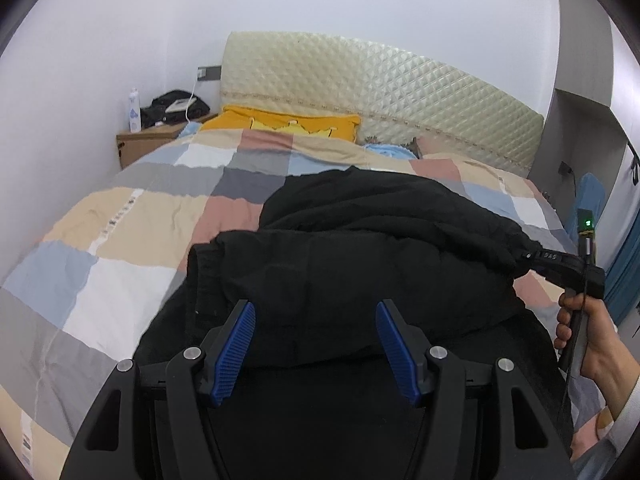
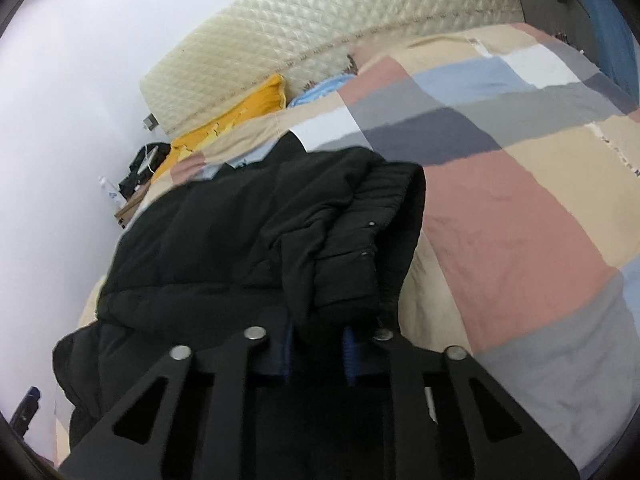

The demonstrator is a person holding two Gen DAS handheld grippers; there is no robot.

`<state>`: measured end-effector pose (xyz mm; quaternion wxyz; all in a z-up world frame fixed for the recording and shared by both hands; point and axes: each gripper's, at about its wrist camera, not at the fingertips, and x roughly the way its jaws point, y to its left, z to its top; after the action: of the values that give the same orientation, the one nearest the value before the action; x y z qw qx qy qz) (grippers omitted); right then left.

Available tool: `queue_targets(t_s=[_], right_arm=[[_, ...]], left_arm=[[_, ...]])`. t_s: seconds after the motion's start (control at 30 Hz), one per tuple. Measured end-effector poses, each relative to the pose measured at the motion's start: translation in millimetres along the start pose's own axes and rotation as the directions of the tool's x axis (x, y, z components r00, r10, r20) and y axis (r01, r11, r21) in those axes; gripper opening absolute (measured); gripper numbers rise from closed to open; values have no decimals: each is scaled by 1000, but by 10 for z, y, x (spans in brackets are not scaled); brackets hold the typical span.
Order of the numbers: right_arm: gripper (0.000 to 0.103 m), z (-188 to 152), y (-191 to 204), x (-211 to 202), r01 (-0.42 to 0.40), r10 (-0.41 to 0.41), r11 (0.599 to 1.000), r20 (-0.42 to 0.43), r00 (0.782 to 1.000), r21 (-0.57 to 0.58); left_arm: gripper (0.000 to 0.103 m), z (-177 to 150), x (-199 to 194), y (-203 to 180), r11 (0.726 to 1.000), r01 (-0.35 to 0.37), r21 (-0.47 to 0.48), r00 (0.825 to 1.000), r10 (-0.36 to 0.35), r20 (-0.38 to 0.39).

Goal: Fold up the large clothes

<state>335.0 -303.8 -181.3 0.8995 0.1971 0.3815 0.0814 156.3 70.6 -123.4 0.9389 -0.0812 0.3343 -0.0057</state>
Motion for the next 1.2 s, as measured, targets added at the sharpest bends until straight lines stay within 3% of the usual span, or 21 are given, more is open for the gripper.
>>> queue_targets(t_s=[0.13,0.3,0.43,0.63,0.7,0.9,1.07,1.2], right_arm=[[16,66,-15,-153,-7,6,1000,41,999,16],[16,-65,-161,85,41,-40,999,-54,998,18],[16,-100,-79,111,79,-79,997,-57,995,-14],[34,-72,-166,-252,58,-54,994,-45,998,92],[54,-88,-153,-420,54,-51,995,-33,998,90],[65,-178,-50,-829,54,-52,997,-44,998,63],[66,-372,-77,-949,102,-98,995,-180,979,16],[66,-501,-282,-983,66,-49,997,-310,949,45]], left_arm=[[63,-12,28,63,1000,-8,-17,1000,8,-11],[63,-45,130,135,999,-16,-28,998,14,-56],[63,-70,191,173,999,-17,-42,996,14,-85],[63,-61,109,166,999,18,-43,997,-21,-70],[63,-62,67,125,999,21,-29,998,-23,-57],[63,-88,-2,53,1000,27,1,998,-27,-48],[63,-76,-34,122,999,42,-16,998,-43,-55],[63,-38,-38,271,995,90,-36,990,-94,-108]])
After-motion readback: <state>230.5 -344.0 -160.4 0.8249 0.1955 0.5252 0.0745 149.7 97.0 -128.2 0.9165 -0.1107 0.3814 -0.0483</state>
